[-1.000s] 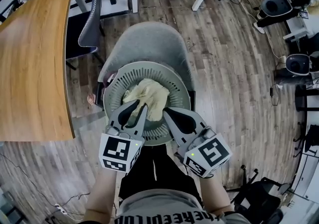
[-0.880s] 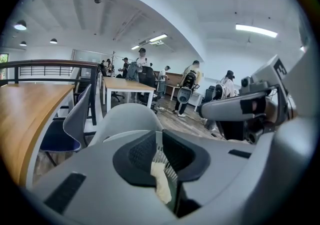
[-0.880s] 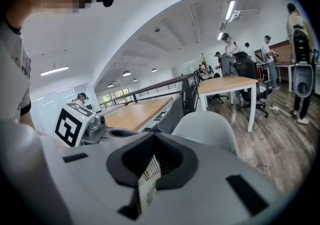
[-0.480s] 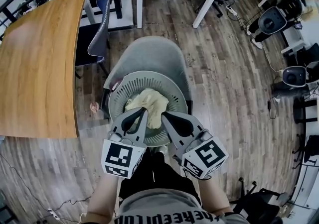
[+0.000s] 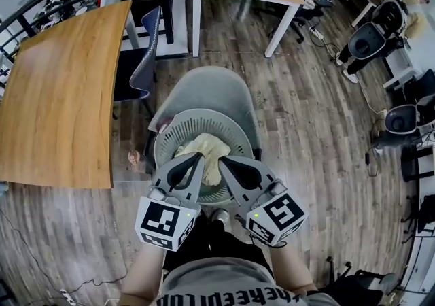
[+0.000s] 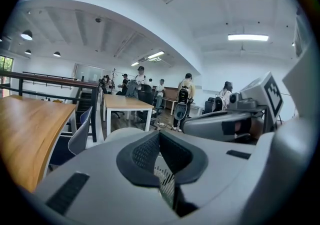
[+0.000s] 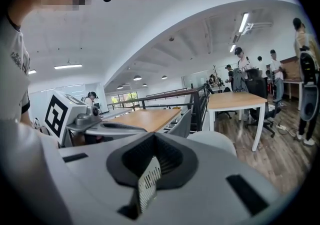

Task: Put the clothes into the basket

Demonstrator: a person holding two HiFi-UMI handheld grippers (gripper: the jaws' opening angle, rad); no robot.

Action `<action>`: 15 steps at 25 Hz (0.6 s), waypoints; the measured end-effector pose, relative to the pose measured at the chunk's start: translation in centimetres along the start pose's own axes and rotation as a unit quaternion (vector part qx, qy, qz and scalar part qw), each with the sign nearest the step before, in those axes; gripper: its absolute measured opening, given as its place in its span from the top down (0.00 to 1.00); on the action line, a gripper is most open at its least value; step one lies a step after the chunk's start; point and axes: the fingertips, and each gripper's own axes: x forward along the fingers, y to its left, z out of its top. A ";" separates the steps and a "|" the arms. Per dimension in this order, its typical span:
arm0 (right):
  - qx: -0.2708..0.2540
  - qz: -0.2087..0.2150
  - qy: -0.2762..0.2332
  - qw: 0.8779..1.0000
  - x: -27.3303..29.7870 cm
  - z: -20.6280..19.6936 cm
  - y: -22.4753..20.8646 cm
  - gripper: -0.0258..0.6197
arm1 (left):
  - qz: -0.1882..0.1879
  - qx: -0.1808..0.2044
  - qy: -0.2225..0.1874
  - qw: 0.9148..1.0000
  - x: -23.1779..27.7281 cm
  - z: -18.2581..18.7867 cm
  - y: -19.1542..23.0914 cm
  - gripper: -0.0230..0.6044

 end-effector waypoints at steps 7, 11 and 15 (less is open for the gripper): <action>-0.019 0.010 -0.016 1.000 -0.4 1.5 1.2 0.95 | 0.000 0.011 -0.029 1.000 -1.7 2.1 -0.9 0.94; -0.025 0.012 -0.024 0.999 -0.6 2.1 1.6 0.95 | 0.003 0.018 -0.045 0.999 -2.5 3.1 -1.1 0.94; -0.031 0.017 -0.032 0.999 -0.8 2.8 1.9 0.95 | 0.007 0.021 -0.058 0.998 -3.1 4.0 -1.3 0.94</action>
